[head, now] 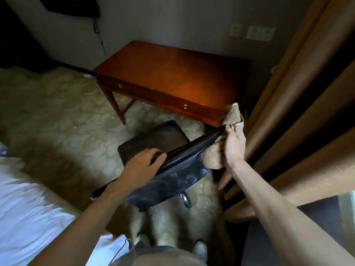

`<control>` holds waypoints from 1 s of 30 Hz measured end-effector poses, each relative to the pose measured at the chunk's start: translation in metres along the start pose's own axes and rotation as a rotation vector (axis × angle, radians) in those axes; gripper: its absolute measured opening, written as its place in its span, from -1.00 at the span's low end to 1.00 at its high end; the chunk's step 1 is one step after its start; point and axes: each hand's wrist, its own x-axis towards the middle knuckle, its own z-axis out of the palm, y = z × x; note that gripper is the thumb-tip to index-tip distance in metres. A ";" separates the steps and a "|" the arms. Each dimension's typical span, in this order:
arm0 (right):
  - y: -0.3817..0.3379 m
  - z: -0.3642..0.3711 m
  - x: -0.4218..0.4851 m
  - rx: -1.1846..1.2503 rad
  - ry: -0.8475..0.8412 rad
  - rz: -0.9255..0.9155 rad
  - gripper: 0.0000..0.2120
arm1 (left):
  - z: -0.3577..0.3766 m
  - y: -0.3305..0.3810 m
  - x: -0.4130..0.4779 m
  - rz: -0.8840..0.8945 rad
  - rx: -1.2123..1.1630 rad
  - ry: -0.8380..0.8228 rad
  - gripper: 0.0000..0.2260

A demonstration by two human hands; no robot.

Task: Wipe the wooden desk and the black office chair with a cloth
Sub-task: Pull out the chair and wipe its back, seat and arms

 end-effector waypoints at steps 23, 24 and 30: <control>0.023 -0.008 -0.090 0.201 0.442 -0.174 -0.82 | -0.027 -0.049 -0.013 0.130 0.055 0.061 -0.76; 0.019 -0.010 -0.084 0.188 0.486 -0.155 -0.79 | -0.029 -0.054 -0.014 0.117 0.047 0.069 -0.76; 0.022 0.014 -0.070 0.089 0.396 0.011 -0.69 | -0.044 -0.084 -0.023 0.161 0.080 0.125 -0.72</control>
